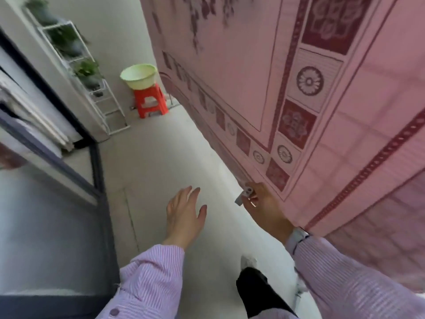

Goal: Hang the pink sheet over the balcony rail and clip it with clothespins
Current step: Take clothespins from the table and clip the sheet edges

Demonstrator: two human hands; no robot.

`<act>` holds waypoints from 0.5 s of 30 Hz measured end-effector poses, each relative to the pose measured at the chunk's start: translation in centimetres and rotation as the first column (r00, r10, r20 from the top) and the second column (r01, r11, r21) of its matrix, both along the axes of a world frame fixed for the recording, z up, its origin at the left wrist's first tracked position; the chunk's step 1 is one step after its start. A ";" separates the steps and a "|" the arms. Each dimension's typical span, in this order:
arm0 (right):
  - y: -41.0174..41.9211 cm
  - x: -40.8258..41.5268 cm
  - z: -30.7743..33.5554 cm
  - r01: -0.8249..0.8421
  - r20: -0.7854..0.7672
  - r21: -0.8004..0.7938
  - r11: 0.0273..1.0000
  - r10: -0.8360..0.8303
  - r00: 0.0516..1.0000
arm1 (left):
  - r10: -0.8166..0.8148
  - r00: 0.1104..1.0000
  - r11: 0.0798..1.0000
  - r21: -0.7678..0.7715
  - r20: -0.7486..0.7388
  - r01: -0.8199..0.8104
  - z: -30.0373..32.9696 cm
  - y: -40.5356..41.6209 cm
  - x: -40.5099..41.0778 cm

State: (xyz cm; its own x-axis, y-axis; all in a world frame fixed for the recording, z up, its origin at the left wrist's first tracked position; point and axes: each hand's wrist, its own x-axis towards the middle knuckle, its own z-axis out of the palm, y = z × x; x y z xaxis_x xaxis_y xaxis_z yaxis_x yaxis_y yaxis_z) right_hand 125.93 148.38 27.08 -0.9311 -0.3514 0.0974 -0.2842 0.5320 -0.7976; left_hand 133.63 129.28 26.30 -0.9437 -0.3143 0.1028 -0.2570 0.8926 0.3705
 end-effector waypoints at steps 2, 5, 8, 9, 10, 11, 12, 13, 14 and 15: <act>-4.6 -4.6 1.1 -0.070 -0.025 -0.010 0.997 0.070 0.997 | 0.061 0.998 0.998 0.010 -0.034 -0.061 1.0 -3.8 -3.6; -11.1 -12.4 3.4 -0.129 -0.094 -0.069 0.989 0.122 0.988 | 0.106 0.992 0.994 -0.010 -0.068 -0.107 2.4 -10.0 -11.3; -17.5 -21.2 6.0 -0.190 -0.139 -0.055 0.980 0.181 0.974 | 0.147 0.984 0.988 -0.032 -0.098 -0.150 4.8 -16.2 -20.4; -19.5 -24.1 6.7 -0.184 -0.150 -0.058 0.981 0.174 0.973 | 0.157 0.981 0.986 -0.031 -0.113 -0.162 5.7 -18.1 -23.3; -21.5 -26.9 7.6 -0.182 -0.177 -0.081 0.980 0.166 0.970 | 0.164 0.978 0.985 -0.027 -0.130 -0.168 6.7 -20.0 -26.0; -23.6 -29.5 8.7 -0.183 -0.202 -0.089 0.979 0.162 0.966 | 0.169 0.974 0.984 -0.024 -0.149 -0.174 7.6 -21.8 -28.5; -25.7 -32.1 9.4 -0.195 -0.228 -0.085 0.977 0.171 0.959 | 0.180 0.970 0.983 -0.016 -0.165 -0.186 8.5 -23.7 -30.8; -27.9 -34.3 10.1 -0.210 -0.242 -0.081 0.974 0.185 0.952 | 0.196 0.963 0.979 -0.009 -0.182 -0.201 9.4 -25.6 -32.8; -30.1 -36.4 10.8 -0.229 -0.249 -0.086 0.970 0.201 0.947 | 0.211 0.956 0.976 -0.002 -0.202 -0.216 10.1 -27.7 -34.6; -32.4 -38.4 11.4 -0.249 -0.257 -0.090 0.964 0.219 0.941 | 0.223 0.947 0.974 0.008 -0.232 -0.228 10.6 -29.8 -36.3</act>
State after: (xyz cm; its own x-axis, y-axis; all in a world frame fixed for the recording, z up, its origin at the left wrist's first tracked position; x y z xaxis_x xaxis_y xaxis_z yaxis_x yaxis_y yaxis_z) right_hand 87.52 116.01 38.48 -0.7667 -0.5284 0.3646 -0.5819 0.3322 -0.7423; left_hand 97.28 99.49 36.92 -0.7987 -0.5122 0.3159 -0.3621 0.8284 0.4274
